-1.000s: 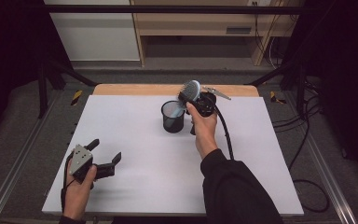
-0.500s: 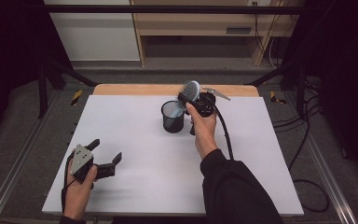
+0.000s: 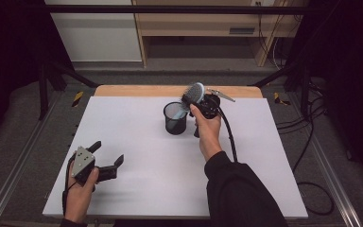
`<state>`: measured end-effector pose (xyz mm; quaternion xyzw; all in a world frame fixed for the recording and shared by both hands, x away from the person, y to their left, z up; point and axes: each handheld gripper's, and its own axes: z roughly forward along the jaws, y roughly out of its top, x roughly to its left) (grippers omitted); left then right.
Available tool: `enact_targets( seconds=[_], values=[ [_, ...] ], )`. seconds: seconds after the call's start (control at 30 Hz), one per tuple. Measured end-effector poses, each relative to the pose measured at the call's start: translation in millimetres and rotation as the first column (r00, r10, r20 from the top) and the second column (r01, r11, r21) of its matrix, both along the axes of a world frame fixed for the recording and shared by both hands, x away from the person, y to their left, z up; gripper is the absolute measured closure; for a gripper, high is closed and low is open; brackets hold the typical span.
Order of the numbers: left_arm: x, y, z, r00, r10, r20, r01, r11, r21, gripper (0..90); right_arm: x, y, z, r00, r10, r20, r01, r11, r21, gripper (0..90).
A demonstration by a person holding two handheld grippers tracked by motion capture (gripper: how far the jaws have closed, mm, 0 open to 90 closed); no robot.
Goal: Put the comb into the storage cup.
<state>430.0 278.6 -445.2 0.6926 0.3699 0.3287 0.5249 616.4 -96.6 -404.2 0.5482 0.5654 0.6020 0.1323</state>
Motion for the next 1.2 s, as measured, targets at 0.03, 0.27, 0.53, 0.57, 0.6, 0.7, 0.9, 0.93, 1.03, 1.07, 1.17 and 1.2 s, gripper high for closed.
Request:
enact_targets(
  seconds=[0.03,0.27,0.53,0.57,0.6,0.7,0.9,0.93,1.03,1.07,1.17,1.2],
  values=[
    [0.0,-0.1,0.0,1.0,-0.001,0.0,0.001,1.0,0.001,3.0,-0.2,-1.0,-0.3,1.0,0.0,-0.005,0.0,1.0,0.003,47.1],
    [0.1,-0.3,-0.1,1.0,-0.001,0.0,0.001,1.0,0.002,3.0,-0.2,-3.9,-1.4,0.9999,0.001,-0.014,0.0,1.0,0.013,46.9],
    [0.0,-0.6,-0.1,1.0,-0.003,-0.001,0.003,1.0,0.004,3.0,0.3,-4.3,-1.5,0.9999,0.001,-0.017,-0.001,1.0,0.014,46.3],
    [0.1,-0.6,-0.1,1.0,-0.002,-0.001,0.002,1.0,0.004,3.0,0.3,-4.4,-1.5,0.9999,0.001,-0.017,-0.001,1.0,0.014,46.2],
    [0.1,-0.5,-0.2,1.0,-0.002,-0.001,0.002,1.0,0.004,3.0,0.4,-4.4,-1.5,0.9999,0.002,-0.017,-0.001,1.0,0.014,46.1],
    [0.2,-0.4,-0.2,1.0,-0.002,-0.002,0.002,1.0,0.004,3.0,0.5,-4.7,-1.6,0.9998,0.002,-0.018,-0.002,1.0,0.015,45.7],
    [0.2,-0.6,-0.4,1.0,-0.002,-0.004,0.002,1.0,0.005,3.0,0.7,-5.7,-1.5,0.9997,0.007,-0.025,-0.006,1.0,0.019,44.7],
    [0.2,-0.6,-0.4,1.0,-0.003,-0.005,0.003,1.0,0.005,3.0,0.7,-5.9,-1.5,0.9996,0.008,-0.026,-0.008,1.0,0.02,44.6],
    [0.3,-0.7,-0.5,1.0,-0.003,-0.006,0.003,1.0,0.005,3.0,0.9,-6.0,-1.4,0.9995,0.011,-0.03,-0.01,1.0,0.024,43.5],
    [0.3,-0.8,-0.6,1.0,-0.002,-0.007,0.002,1.0,0.005,3.0,0.9,-6.1,-1.5,0.9994,0.012,-0.031,-0.011,1.0,0.024,43.2],
    [0.6,-1.1,-1.1,0.9999,-0.002,-0.011,0.002,0.9999,0.011,3.0,0.8,-6.2,-1.6,0.9994,0.013,-0.032,-0.012,1.0,0.018,42.2],
    [0.6,-1.1,-1.1,0.9999,-0.002,-0.011,0.002,0.9999,0.011,3.0,0.9,-6.1,-1.6,0.9994,0.013,-0.033,-0.012,1.0,0.019,41.6]
  ],
)
